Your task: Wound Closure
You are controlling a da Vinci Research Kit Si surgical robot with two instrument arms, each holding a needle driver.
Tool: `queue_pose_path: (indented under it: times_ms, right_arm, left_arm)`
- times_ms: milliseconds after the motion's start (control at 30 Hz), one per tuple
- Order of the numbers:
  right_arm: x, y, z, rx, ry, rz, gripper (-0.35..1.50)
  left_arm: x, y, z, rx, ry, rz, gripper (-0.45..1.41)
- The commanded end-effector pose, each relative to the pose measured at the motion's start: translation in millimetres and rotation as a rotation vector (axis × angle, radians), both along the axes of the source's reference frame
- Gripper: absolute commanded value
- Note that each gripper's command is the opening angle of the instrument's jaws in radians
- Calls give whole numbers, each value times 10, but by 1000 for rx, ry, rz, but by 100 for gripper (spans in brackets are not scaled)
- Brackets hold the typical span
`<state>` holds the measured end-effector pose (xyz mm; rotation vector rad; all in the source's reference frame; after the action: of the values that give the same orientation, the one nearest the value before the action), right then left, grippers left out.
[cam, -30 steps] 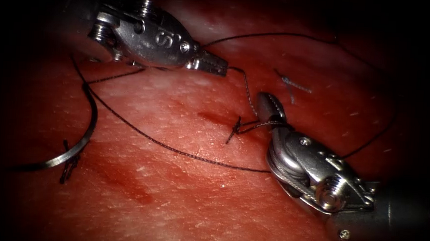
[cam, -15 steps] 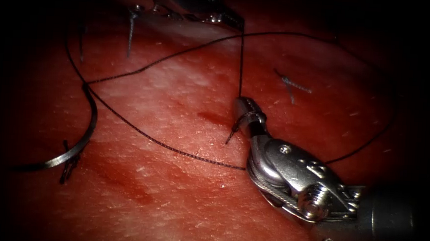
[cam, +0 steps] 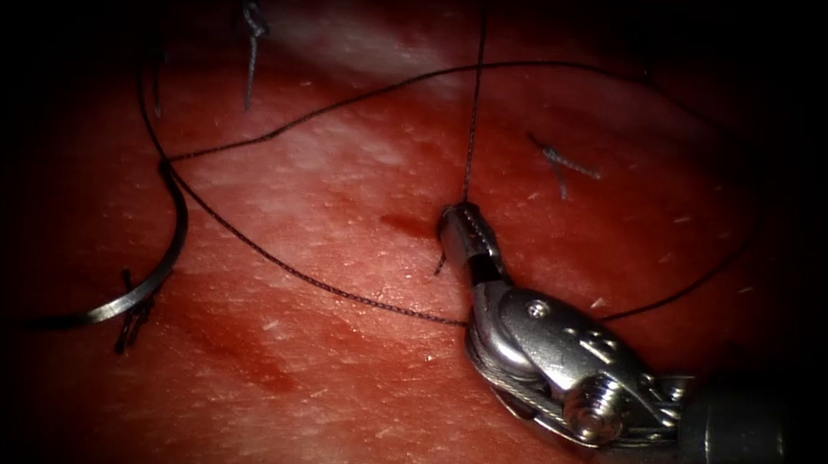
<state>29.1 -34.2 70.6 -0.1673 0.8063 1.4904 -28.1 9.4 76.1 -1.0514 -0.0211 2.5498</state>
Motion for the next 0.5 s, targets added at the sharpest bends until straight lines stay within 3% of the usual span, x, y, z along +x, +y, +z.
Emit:
queue_pose_path:
  times_ms: [33,167,500]
  right_arm:
    - [8,-8,0,-2,1,-6,-35]
    - [9,-18,-5,-4,1,-13,-35]
    - [10,-29,-11,-13,-5,-31,-35]
  left_arm:
    - [-6,5,7,-11,3,-10,-45]
    - [-4,11,15,-39,43,-38,-45]
    - [-5,16,27,-107,90,-15,-45]
